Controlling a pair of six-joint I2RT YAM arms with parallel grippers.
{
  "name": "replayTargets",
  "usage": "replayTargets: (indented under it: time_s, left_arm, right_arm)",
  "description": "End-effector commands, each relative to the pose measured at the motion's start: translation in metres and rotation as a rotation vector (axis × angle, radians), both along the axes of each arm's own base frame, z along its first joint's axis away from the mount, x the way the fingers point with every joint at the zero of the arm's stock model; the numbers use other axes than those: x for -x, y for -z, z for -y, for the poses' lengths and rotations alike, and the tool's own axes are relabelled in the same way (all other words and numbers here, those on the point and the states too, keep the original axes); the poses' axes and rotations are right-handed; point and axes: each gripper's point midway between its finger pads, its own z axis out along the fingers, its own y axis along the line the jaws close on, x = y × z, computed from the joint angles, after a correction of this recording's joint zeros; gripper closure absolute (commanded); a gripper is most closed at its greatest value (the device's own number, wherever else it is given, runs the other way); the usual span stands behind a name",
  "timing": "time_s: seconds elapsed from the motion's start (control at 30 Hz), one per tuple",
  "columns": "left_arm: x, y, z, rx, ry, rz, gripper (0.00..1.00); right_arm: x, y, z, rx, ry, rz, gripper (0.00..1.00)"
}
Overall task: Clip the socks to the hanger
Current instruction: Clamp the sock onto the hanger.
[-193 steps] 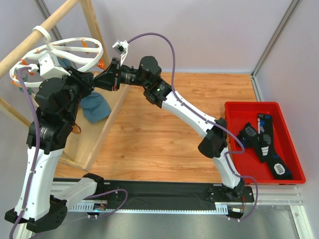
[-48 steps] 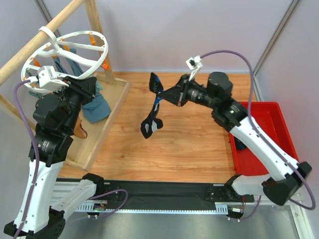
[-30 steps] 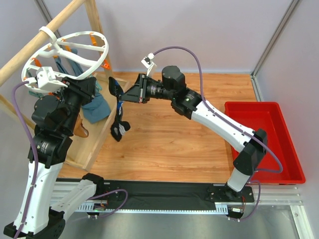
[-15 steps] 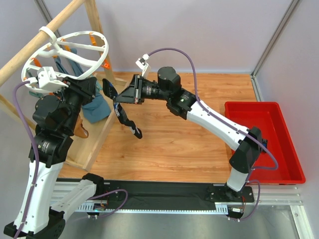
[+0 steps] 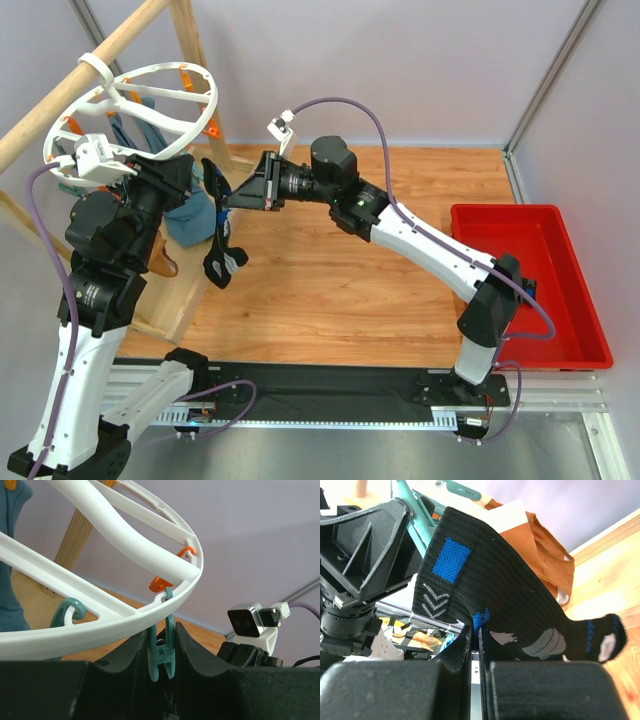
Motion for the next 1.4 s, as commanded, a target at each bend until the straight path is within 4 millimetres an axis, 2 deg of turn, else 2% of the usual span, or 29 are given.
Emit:
replayTargets:
  time_s: [0.0, 0.23, 0.37, 0.87, 1.03, 1.37]
  left_arm:
    - [0.004, -0.006, 0.002, -0.016, 0.019, 0.028, 1.00]
    - [0.005, -0.010, 0.002, -0.016, 0.019, 0.038, 1.00]
    - [0.004, -0.010, 0.003, -0.015, 0.022, 0.037, 1.00]
    - [0.004, -0.007, 0.003, -0.020, 0.025, 0.028, 1.00]
    - [0.004, -0.007, 0.003, -0.024, 0.022, 0.029, 1.00]
    - [0.004, -0.005, 0.003, -0.024, 0.023, 0.026, 1.00]
  right_arm:
    - [0.002, -0.018, 0.006, -0.036, 0.029, 0.048, 1.00]
    - [-0.001, -0.012, 0.014, -0.015, 0.068, 0.061, 1.00]
    - [0.000, -0.009, 0.011, -0.010, 0.051, 0.049, 1.00]
    - [0.014, -0.025, 0.003, -0.056, 0.002, 0.053, 1.00]
    - [0.017, -0.035, 0.007, -0.073, 0.012, 0.067, 1.00]
    - [0.024, -0.043, 0.007, -0.084, 0.000, 0.078, 1.00]
